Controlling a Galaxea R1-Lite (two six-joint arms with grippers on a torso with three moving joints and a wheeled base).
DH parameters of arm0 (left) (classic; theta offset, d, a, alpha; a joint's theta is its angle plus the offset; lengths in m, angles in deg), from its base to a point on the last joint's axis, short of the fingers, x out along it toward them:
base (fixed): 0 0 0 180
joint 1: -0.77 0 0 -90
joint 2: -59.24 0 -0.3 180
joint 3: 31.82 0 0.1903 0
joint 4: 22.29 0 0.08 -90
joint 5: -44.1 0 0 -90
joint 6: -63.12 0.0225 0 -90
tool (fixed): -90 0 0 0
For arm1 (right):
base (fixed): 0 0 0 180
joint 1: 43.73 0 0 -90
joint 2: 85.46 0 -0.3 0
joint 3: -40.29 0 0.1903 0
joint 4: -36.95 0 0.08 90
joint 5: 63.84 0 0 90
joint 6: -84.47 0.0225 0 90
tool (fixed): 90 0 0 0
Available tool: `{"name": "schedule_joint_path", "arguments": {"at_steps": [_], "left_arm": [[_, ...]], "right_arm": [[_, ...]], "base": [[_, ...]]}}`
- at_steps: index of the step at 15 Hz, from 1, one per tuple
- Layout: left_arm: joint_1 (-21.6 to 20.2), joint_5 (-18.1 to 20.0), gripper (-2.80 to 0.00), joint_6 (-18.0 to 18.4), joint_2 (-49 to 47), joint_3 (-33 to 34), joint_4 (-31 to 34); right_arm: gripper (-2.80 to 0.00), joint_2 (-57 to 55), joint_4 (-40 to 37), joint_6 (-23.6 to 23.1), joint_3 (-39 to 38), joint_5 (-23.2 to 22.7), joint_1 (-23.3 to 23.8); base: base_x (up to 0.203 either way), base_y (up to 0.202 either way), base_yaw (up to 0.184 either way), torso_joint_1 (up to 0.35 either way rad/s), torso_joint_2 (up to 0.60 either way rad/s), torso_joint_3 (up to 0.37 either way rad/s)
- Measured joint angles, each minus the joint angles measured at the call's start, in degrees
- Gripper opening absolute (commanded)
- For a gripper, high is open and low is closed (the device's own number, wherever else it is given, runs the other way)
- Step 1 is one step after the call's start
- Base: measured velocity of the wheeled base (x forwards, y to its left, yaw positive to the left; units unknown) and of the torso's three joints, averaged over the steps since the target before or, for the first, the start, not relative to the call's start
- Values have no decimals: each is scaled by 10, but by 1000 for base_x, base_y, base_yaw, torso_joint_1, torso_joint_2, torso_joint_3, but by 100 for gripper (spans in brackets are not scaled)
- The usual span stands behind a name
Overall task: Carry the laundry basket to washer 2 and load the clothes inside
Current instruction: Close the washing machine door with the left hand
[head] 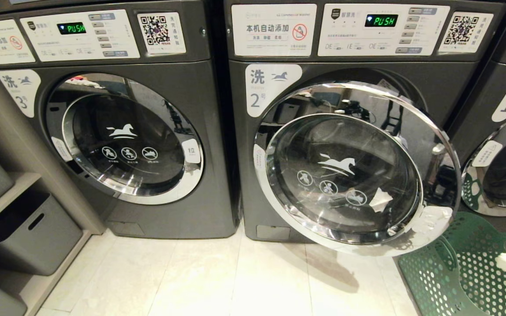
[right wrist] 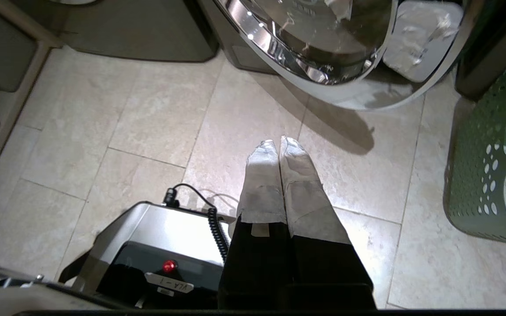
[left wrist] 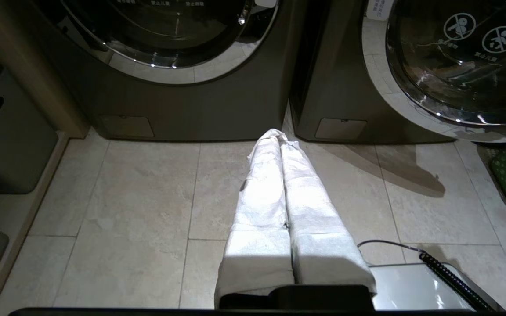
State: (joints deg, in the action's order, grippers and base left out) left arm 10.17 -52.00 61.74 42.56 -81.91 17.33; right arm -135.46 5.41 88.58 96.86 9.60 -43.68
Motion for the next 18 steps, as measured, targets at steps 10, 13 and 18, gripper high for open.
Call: {"name": "schedule_joint_path", "arguments": {"at_steps": [10, 13, 18], "left_arm": [[0, -185, -280, 12, 6, 134, -125], [0, -148, -280, 5, 6, 191, -219], [0, -144, -280, 6, 6, 238, -255]], "right_arm": [[-280, -478, 352, 4, 106, 248, 13], [-280, -564, 416, -5, 151, 295, 29], [-280, -646, 496, -40, 171, 314, 69]], "base": [[0, 0, 0, 0, 0, 0], [0, 0, 0, 0, 0, 0], [0, 0, 0, 0, 0, 0]]}}
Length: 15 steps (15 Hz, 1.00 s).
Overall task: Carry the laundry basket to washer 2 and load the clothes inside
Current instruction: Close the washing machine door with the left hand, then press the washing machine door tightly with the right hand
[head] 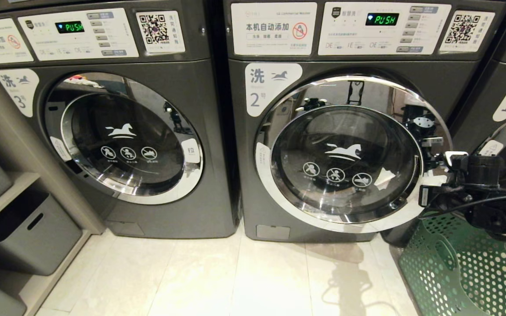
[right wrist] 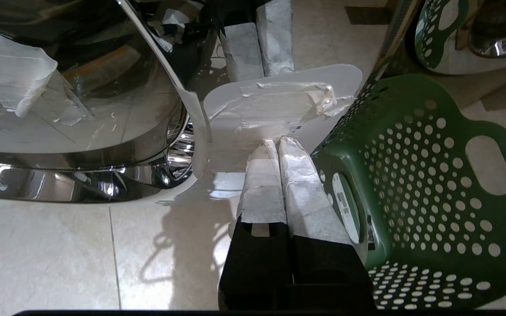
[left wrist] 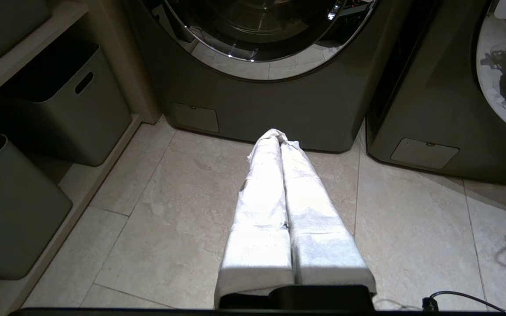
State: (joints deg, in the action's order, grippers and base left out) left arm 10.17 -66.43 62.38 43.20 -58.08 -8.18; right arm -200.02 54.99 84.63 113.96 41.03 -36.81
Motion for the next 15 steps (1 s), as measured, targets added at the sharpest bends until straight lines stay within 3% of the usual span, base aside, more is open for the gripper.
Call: {"name": "schedule_joint_path", "arguments": {"at_steps": [7, 13, 15], "left_arm": [[0, 0, -280, 0, 0, 1, 0], [0, 2, -280, -2, 0, 22, -2], [0, 24, -280, -4, 0, 26, -5]], "right_arm": [[-280, -56, 14, 1, 47, -3, 10], [-280, -104, 13, 0, 150, -6, 11], [-280, -125, 12, -1, 191, -7, 11]], "base": [[0, 0, 0, 0, 0, 0], [0, 0, 0, 0, 0, 0], [0, 0, 0, 0, 0, 0]]}}
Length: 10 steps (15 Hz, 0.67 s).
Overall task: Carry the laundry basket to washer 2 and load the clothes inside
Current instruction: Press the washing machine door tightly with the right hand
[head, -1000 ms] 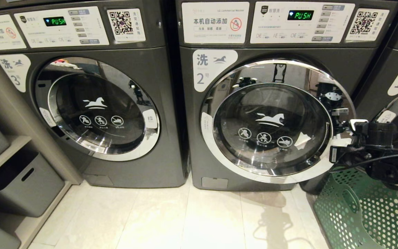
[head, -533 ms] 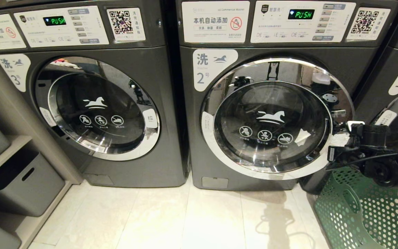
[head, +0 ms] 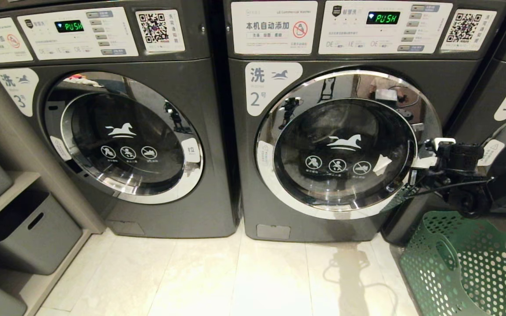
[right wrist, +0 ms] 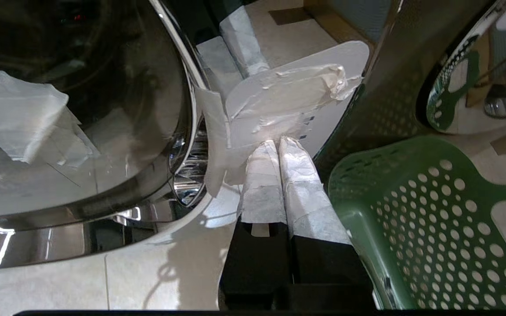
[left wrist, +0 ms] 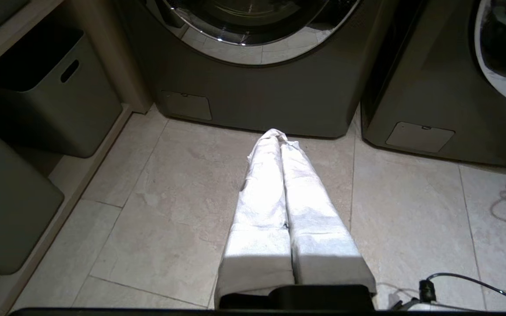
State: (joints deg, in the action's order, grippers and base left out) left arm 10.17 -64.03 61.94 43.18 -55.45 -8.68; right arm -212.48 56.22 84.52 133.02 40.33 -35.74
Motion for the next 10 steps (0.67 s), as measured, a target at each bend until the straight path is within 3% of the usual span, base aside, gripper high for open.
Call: {"name": "schedule_joint_path", "arguments": {"at_steps": [7, 10], "left_arm": [[0, 203, -280, 3, 0, 3, 57], [0, 212, -280, -2, -1, 3, 61]], "right_arm": [[-280, -83, -4, -3, 111, -4, 6], [-280, -107, -5, -3, 148, -4, 9]], "base": [[0, 0, 0, 0, 0, 0], [0, 0, 0, 0, 0, 0]]}}
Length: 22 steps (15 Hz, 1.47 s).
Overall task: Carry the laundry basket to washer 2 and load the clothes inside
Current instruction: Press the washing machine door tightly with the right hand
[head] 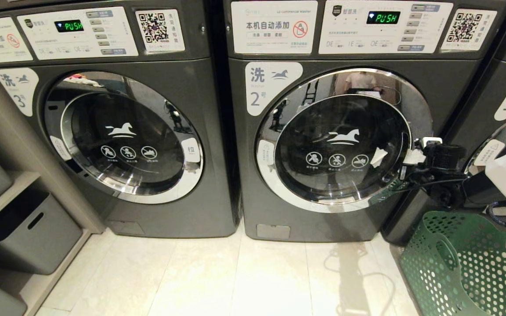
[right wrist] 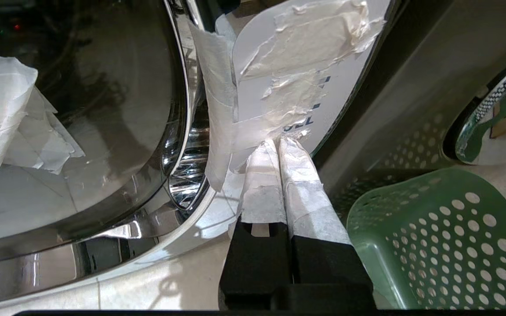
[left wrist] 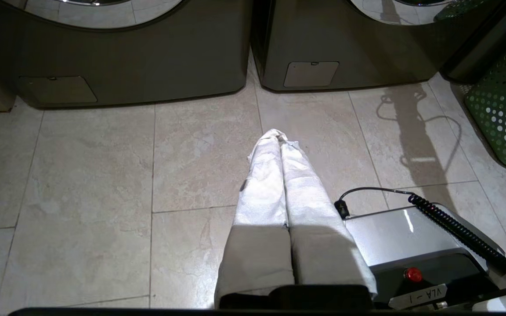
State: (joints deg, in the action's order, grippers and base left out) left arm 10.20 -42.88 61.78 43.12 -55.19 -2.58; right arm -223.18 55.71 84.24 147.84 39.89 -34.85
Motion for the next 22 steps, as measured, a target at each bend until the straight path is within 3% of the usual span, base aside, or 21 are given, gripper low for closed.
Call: {"name": "schedule_joint_path", "arguments": {"at_steps": [11, 15, 22], "left_arm": [[10, 8, -280, -6, -1, -1, 4], [11, -33, -280, 3, -1, 0, 13], [11, -34, -280, 10, -1, 0, 26]], "right_arm": [[-280, -75, -35, 1, 168, -10, 13], [-280, -103, -72, 2, 235, -10, 18], [-280, -121, -90, 4, 260, -21, 25]], "base": [[0, 0, 0, 0, 0, 0], [0, 0, 0, 0, 0, 0], [0, 0, 0, 0, 0, 0]]}}
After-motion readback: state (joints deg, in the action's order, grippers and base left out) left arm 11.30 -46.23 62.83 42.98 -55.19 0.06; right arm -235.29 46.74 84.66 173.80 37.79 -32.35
